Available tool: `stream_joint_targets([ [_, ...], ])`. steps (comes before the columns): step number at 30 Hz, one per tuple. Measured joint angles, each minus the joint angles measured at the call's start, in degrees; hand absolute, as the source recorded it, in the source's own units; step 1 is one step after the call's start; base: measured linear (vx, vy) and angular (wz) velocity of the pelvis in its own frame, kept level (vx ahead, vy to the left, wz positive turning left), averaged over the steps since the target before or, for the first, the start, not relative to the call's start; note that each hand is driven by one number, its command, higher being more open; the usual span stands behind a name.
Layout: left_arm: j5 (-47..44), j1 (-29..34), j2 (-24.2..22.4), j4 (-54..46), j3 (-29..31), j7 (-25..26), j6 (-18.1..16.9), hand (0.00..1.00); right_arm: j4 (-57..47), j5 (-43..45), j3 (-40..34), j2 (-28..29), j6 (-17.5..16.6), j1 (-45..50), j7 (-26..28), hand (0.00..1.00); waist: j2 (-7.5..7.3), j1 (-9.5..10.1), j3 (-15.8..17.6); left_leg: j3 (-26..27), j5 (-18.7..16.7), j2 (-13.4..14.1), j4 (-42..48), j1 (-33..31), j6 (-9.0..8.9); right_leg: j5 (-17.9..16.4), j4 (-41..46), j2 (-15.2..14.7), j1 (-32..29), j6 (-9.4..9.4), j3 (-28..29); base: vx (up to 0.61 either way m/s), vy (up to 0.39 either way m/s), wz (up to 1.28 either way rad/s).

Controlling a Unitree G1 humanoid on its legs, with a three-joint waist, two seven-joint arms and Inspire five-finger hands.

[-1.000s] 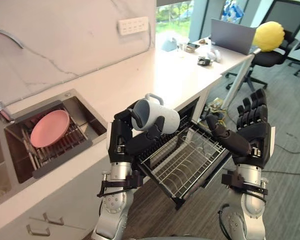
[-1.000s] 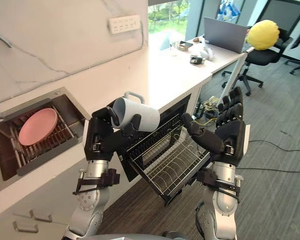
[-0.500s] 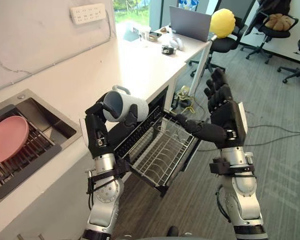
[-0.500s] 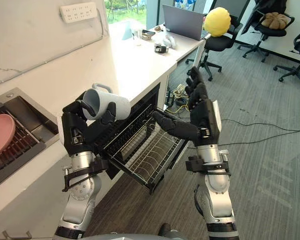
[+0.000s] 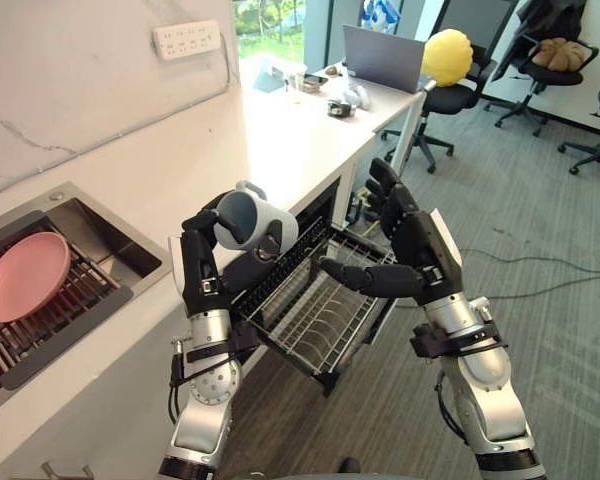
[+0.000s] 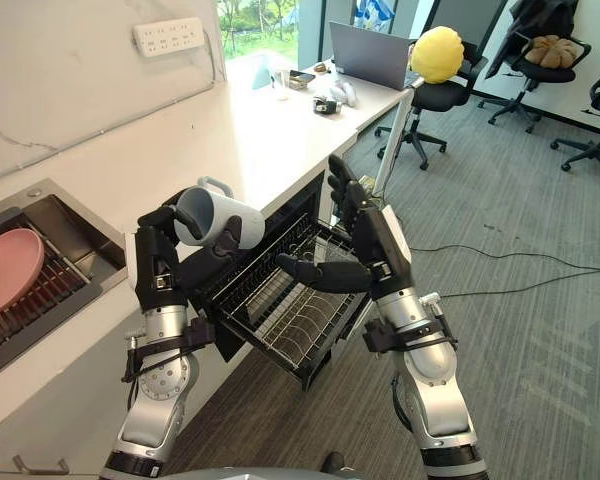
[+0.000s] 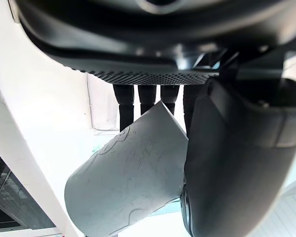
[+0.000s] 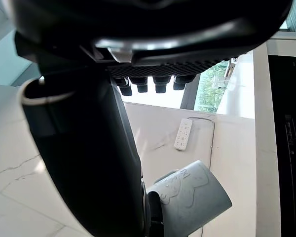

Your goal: Walk over to the sink, pick up the cup, carry it to the dishwasher, place the cup inside the dishwasher, then close the dishwasher door

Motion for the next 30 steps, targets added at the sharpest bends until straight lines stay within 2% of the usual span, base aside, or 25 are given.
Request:
stream_joint_targets([
  [9,-0.15,-0.27,0.86,-0.42,-0.54,-3.01,0.63,0.00,0.01,-4.88,2.58,-0.58,1.39,-0.04,0.04,1.00,0.21,0.02,-0.15,-1.18,1.67,-1.01,-1.91,0.09,0.44,0.32,0.00,-0.85,-0.14,0.20,-1.14,-0.03,0.038,0.08],
  [18,-1.27,-0.24,0.97,-4.79,-1.31,-8.61,0.65,0.00,0.09,-9.54,3.33,-0.61,2.19,-0.89,-0.35,1.00,0.35,0.02,-0.25,-2.40,3.04,-1.56,-3.07,-0.18,0.78,0.80,-0.04,-1.26,-0.13,0.11,-2.15,-0.05,0.021,0.06],
  [30,-7.77,0.10,2.08,-9.67,-2.28,-14.78,0.98,0.00,0.59,-12.01,3.31,-1.45,2.18,-3.02,-5.00,1.00,0.47,0.04,-0.32,-3.63,3.55,-1.78,-3.07,-0.75,0.91,0.85,-0.03,-1.52,-0.14,0.18,-2.98,0.00,0.032,0.06],
])
